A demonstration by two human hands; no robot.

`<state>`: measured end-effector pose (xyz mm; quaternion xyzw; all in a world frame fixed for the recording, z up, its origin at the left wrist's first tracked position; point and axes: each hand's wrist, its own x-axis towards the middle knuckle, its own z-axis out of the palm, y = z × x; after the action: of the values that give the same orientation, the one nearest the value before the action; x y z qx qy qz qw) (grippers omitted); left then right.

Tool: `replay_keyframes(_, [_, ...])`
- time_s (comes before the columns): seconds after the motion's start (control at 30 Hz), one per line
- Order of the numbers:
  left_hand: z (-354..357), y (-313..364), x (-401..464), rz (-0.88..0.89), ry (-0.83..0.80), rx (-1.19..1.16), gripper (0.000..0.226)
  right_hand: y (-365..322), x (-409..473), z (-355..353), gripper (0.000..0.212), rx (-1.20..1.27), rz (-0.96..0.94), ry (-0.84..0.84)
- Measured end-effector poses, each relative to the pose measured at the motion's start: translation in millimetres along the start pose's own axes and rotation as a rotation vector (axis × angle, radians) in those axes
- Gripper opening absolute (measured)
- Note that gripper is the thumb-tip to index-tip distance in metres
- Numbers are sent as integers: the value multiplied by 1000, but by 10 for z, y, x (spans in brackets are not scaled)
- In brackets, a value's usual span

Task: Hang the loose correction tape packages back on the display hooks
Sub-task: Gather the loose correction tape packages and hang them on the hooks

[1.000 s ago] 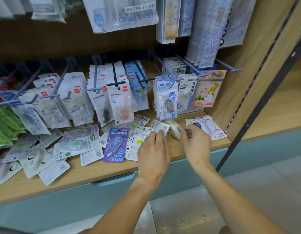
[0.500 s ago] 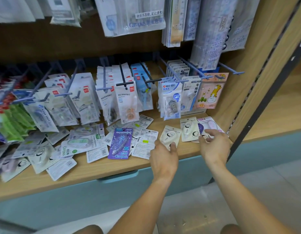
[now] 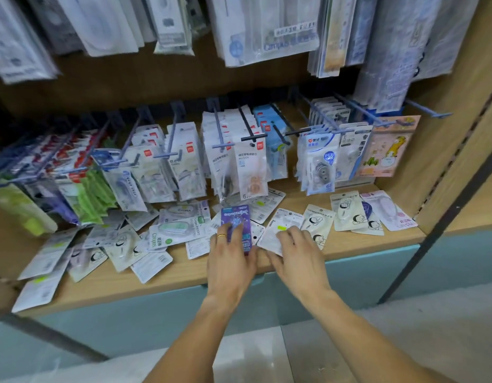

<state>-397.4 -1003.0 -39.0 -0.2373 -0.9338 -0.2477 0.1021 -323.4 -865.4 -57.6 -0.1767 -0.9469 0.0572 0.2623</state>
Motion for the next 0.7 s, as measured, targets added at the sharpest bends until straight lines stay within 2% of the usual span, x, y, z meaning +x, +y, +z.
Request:
replay_keyframes(0.1, [-34, -78, -15, -15, -6, -15, 54, 57, 10, -53, 31, -84, 3, 152])
replay_keyframes(0.17, [-64, -107, -35, -30, 10, -48, 53, 73, 19, -114, 35, -4, 77, 203])
replay_keyframes(0.23, [-106, -111, -55, -68, 23, -102, 54, 23, 41, -173, 44, 146, 248, 181])
replay_keyframes(0.33, [-179, -137, -85, -84, 52, -149, 51, 46, 74, -228, 40, 373, 523, 104])
replay_keyframes(0.43, [-221, -207, -126, -70, 39, -124, 49, 129, 44, -265, 33, 361, 699, 26])
replay_keyframes(0.5, [-227, -262, -165, -75, 33, -116, 46, 37, -15, -302, 45, 284, 686, 74])
replay_keyframes(0.57, [-232, -306, -188, -91, 42, -123, 46, -239, -24, -340, 43, 308, 564, 147])
replay_keyframes(0.63, [-221, -355, -202, -89, 51, -113, 46, -547, 98, -282, 44, 405, 553, 42])
replay_keyframes(0.7, [-225, -391, -219, -77, 43, -98, 46, -787, 318, -109, 54, 510, 704, -118])
